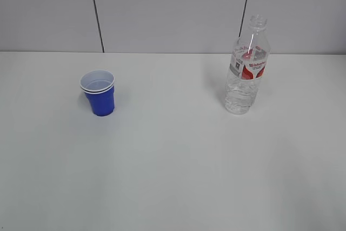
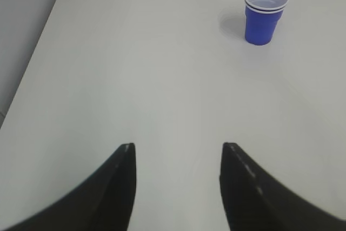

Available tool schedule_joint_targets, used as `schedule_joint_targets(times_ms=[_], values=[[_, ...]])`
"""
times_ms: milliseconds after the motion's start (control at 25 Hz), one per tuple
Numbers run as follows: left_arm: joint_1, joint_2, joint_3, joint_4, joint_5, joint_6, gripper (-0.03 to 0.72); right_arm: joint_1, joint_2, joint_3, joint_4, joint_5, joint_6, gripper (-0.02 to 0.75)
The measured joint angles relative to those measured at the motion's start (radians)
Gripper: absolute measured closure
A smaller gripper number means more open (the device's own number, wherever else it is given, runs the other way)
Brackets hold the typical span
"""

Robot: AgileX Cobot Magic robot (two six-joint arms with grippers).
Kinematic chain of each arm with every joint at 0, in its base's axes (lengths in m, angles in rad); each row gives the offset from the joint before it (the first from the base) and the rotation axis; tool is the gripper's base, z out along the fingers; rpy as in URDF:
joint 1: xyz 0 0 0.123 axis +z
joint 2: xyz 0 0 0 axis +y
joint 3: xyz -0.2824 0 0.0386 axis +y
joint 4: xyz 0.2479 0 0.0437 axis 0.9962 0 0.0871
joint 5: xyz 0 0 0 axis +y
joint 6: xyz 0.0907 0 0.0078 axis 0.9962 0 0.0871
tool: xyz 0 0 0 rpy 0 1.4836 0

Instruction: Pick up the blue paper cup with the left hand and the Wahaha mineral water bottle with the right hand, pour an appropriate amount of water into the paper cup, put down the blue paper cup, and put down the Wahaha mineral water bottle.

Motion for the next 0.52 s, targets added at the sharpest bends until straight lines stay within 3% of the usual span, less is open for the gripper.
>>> schedule_joint_targets(times_ms=[520], values=[[0.000,0.000,0.000,0.000,0.000,0.000,0.319,0.000,0.000,0.000,0.000,0.000,0.000,0.151]])
